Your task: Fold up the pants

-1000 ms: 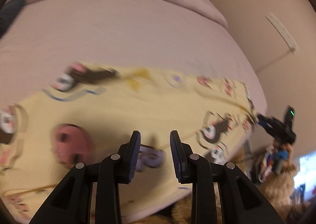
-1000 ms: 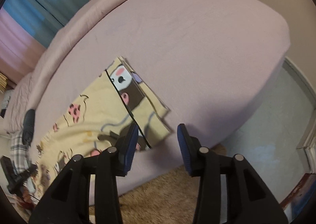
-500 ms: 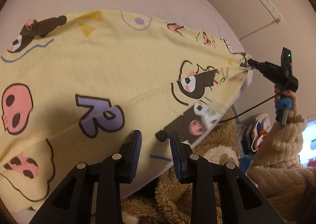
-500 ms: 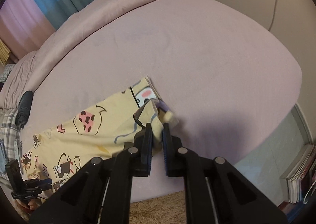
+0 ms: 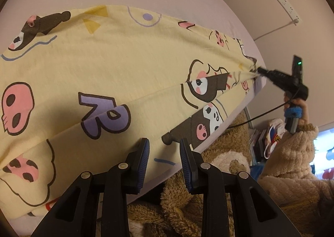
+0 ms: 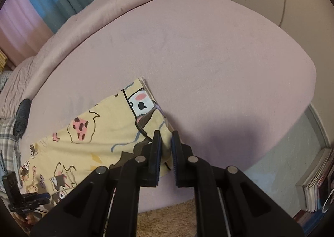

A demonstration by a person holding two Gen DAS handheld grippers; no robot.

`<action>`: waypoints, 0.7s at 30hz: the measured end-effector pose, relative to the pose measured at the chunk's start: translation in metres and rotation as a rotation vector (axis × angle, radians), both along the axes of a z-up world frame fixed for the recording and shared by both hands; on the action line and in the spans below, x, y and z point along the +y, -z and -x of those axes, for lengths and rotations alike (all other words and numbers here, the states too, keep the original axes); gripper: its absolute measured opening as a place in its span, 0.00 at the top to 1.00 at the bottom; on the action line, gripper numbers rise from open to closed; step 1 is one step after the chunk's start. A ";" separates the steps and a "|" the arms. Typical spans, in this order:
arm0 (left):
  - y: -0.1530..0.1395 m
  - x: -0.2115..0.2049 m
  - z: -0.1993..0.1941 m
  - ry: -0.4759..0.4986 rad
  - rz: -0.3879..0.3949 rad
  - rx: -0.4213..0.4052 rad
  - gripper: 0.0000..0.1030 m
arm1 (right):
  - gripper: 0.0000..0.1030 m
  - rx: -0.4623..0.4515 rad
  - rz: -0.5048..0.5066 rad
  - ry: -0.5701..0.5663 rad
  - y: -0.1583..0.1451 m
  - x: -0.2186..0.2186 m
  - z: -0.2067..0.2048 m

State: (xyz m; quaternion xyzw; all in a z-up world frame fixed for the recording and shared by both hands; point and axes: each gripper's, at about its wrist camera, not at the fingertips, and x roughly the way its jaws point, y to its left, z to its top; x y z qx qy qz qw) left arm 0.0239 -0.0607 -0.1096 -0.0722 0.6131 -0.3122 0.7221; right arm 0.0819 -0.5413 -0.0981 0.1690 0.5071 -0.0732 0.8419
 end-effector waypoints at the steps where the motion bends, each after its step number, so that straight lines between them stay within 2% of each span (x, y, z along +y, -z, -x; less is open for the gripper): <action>1: -0.002 0.001 0.000 -0.005 -0.004 -0.003 0.73 | 0.85 0.037 0.008 0.012 0.011 -0.002 0.001; 2: -0.005 0.001 0.001 -0.008 -0.008 -0.007 0.73 | 0.77 0.076 0.011 0.032 0.024 -0.005 0.003; 5: -0.016 0.005 0.002 -0.015 -0.018 -0.022 0.73 | 0.72 0.040 -0.027 0.059 0.024 -0.013 0.014; 6: -0.022 0.007 0.002 -0.016 -0.012 -0.035 0.73 | 0.68 0.050 -0.002 0.070 0.019 -0.014 0.015; 7: -0.027 0.009 0.001 -0.019 -0.004 -0.049 0.73 | 0.56 0.051 0.039 0.078 0.012 -0.015 0.015; 8: -0.033 0.011 0.001 -0.023 0.004 -0.063 0.73 | 0.54 0.045 0.073 0.081 0.006 -0.015 0.014; 10: -0.044 0.016 -0.003 -0.044 0.012 -0.104 0.73 | 0.53 0.020 0.108 0.080 -0.009 -0.014 0.007; 14: -0.046 0.022 -0.017 -0.099 -0.019 -0.138 0.73 | 0.51 -0.022 0.074 0.039 -0.017 -0.005 -0.017; 19: -0.031 0.023 -0.030 -0.132 -0.086 -0.133 0.73 | 0.52 -0.016 0.008 -0.058 0.006 0.018 -0.069; 21: -0.024 0.025 -0.032 -0.137 -0.101 -0.122 0.73 | 0.54 -0.005 0.029 -0.063 0.015 0.025 -0.082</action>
